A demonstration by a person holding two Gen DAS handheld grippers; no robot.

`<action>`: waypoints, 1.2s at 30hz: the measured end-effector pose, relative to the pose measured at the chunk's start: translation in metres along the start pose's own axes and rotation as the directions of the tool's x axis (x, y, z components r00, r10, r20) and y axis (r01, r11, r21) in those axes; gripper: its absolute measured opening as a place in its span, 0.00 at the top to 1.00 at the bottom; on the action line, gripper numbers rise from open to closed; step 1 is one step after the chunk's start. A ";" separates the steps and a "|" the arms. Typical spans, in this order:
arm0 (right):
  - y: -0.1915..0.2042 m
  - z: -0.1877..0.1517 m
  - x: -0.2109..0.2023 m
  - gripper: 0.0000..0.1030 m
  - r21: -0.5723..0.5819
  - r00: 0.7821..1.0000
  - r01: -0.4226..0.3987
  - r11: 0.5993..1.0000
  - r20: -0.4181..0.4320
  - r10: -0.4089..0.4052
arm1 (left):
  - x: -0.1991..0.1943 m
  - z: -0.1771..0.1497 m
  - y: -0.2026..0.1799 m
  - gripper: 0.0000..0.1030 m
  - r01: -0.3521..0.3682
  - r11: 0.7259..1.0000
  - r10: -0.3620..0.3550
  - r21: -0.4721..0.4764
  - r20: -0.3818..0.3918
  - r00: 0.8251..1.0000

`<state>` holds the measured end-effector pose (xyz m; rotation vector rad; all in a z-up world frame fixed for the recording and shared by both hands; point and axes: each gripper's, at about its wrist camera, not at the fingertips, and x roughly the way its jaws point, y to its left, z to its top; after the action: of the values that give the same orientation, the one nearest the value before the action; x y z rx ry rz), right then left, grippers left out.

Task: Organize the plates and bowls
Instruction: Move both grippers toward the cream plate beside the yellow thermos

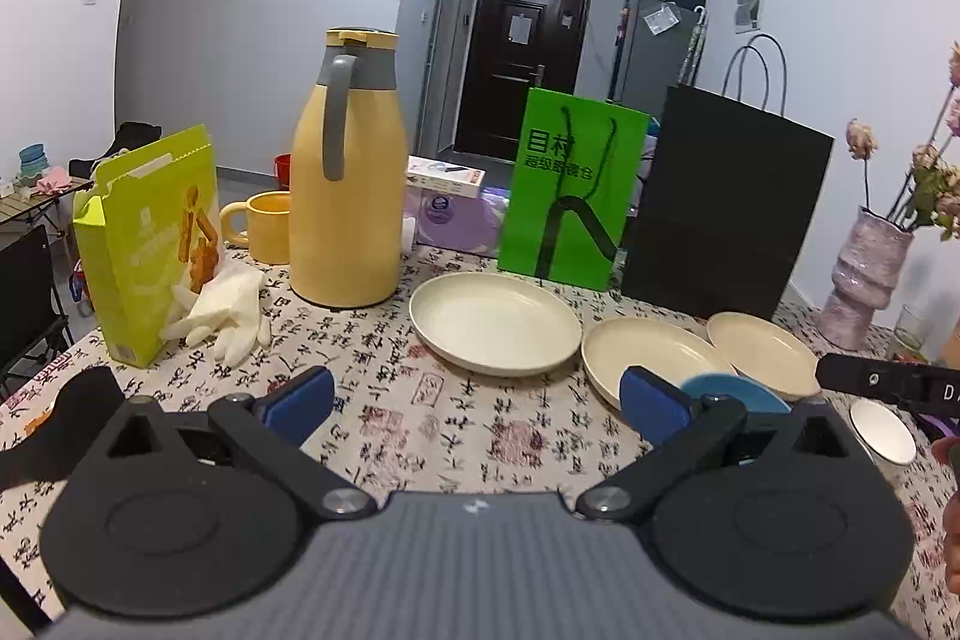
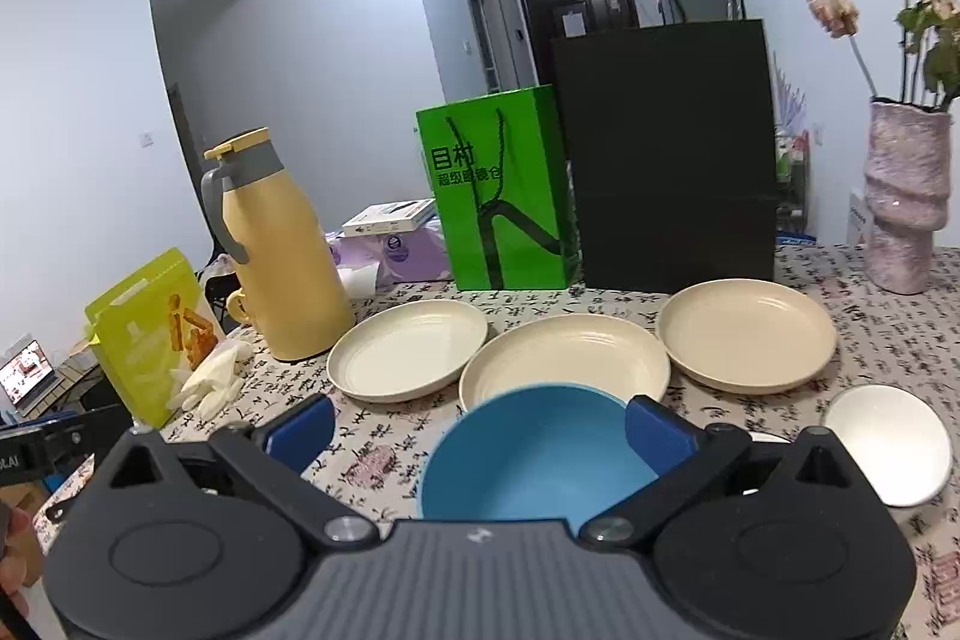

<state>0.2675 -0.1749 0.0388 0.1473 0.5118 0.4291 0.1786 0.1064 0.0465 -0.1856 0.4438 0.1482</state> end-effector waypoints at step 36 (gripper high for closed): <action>0.000 0.078 0.187 0.00 0.125 0.990 0.038 0.991 -0.143 -0.020 | 0.151 0.068 0.042 0.00 -0.057 0.969 0.034 -0.242 -0.096 0.995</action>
<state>0.4539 -0.0961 0.0235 0.2335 0.6808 0.3795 0.3338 0.1764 0.0347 -0.4260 0.5205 0.2407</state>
